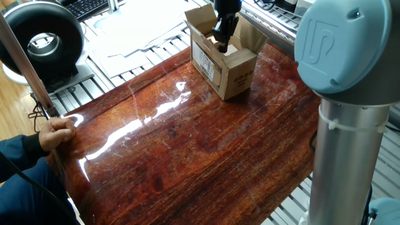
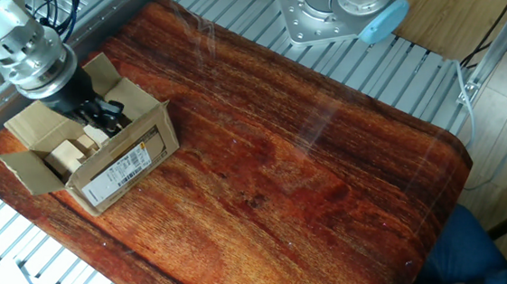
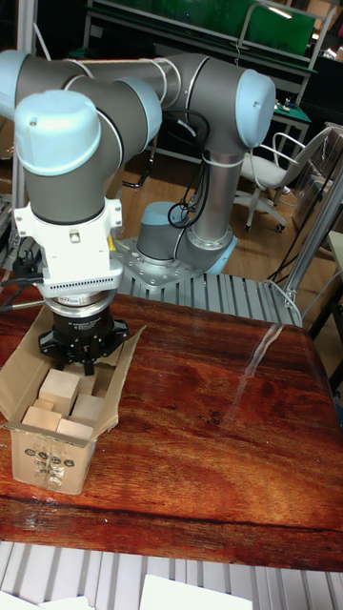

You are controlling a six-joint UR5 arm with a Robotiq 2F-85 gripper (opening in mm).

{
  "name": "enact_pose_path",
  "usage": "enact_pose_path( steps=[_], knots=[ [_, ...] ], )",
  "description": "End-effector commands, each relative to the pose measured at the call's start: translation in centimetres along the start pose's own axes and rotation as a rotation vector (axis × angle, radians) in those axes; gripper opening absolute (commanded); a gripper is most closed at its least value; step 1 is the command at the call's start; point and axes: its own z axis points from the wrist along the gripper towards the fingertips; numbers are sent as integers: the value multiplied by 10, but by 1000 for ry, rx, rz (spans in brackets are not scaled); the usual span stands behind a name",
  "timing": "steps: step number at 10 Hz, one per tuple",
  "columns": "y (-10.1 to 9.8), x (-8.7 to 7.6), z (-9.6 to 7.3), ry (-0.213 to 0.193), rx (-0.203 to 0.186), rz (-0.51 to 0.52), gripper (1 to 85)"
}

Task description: Open a box

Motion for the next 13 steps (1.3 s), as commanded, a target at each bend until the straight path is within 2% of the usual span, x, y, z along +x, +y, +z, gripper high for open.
enact_pose_path(
  steps=[1,8,10,11,12,13],
  knots=[
    [-6,-9,-12,16,-5,-1,10],
    [-7,-12,-10,4,-6,13,10],
    [-21,-22,-11,-34,47,72,10],
    [-28,-19,-11,-25,73,73,10],
    [-26,-20,-11,-27,67,82,10],
    [-22,-26,-11,-52,52,82,10]
  ],
)
